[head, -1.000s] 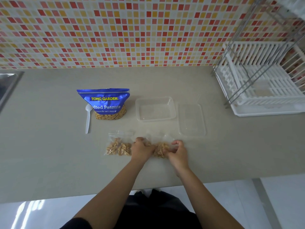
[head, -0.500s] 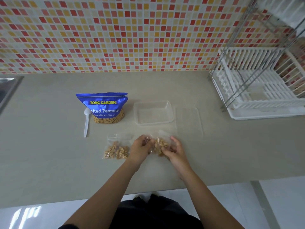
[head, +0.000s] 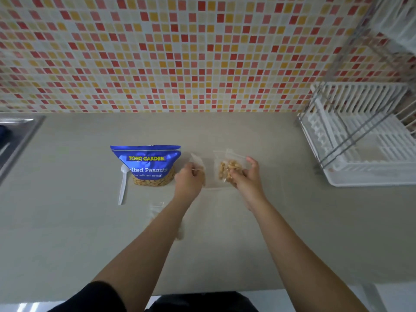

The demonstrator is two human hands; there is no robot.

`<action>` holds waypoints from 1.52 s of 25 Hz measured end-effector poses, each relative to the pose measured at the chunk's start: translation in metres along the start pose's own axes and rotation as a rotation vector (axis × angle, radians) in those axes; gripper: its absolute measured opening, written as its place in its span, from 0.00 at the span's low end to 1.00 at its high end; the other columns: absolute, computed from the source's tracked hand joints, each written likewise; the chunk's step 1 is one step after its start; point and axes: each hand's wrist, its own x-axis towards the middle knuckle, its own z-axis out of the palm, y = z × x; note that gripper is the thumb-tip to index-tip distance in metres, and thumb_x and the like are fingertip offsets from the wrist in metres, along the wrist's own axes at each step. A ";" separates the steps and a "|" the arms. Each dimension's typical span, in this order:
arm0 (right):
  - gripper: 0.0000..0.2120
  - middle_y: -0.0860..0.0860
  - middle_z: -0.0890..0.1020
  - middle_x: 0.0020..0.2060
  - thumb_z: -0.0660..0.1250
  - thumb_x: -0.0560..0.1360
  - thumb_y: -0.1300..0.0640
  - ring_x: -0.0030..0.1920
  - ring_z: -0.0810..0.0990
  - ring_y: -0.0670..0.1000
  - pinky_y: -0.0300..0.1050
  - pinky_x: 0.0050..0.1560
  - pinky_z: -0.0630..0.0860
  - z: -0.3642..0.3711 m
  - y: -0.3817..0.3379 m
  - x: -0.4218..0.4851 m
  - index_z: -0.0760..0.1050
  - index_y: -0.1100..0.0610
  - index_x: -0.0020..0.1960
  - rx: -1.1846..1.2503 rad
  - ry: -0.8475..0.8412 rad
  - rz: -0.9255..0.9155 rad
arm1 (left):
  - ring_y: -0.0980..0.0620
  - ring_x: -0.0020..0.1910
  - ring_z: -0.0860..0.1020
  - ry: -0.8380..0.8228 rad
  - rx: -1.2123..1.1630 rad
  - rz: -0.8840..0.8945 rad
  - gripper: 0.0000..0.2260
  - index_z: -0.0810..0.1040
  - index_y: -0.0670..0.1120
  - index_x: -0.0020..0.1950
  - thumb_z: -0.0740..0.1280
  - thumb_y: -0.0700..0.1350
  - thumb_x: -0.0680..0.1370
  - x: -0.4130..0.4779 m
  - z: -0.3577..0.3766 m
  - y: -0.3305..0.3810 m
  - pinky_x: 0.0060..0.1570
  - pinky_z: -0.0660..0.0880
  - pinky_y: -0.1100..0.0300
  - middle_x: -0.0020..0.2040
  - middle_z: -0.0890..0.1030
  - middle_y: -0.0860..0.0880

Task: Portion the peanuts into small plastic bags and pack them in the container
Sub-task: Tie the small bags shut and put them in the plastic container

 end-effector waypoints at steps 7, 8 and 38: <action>0.34 0.54 0.79 0.49 0.67 0.72 0.56 0.50 0.78 0.56 0.42 0.45 0.70 0.024 0.005 0.024 0.53 0.54 0.72 -0.472 -0.034 0.044 | 0.40 0.60 0.71 -0.023 0.546 -0.025 0.15 0.69 0.44 0.62 0.60 0.47 0.77 0.025 0.038 -0.014 0.56 0.67 0.52 0.53 0.80 0.38; 0.34 0.55 0.79 0.50 0.66 0.73 0.56 0.51 0.78 0.57 0.42 0.45 0.70 0.026 0.006 0.026 0.52 0.54 0.73 -0.514 -0.042 0.052 | 0.40 0.61 0.70 -0.051 0.596 -0.021 0.17 0.67 0.44 0.64 0.60 0.48 0.78 0.026 0.040 -0.017 0.57 0.66 0.51 0.54 0.80 0.38; 0.16 0.59 0.75 0.55 0.61 0.70 0.67 0.55 0.76 0.61 0.50 0.52 0.74 0.007 0.007 0.032 0.75 0.61 0.57 -1.251 -0.263 -0.473 | 0.37 0.57 0.73 -0.332 0.719 0.560 0.19 0.78 0.42 0.58 0.57 0.35 0.71 0.039 0.023 -0.039 0.59 0.71 0.52 0.61 0.77 0.42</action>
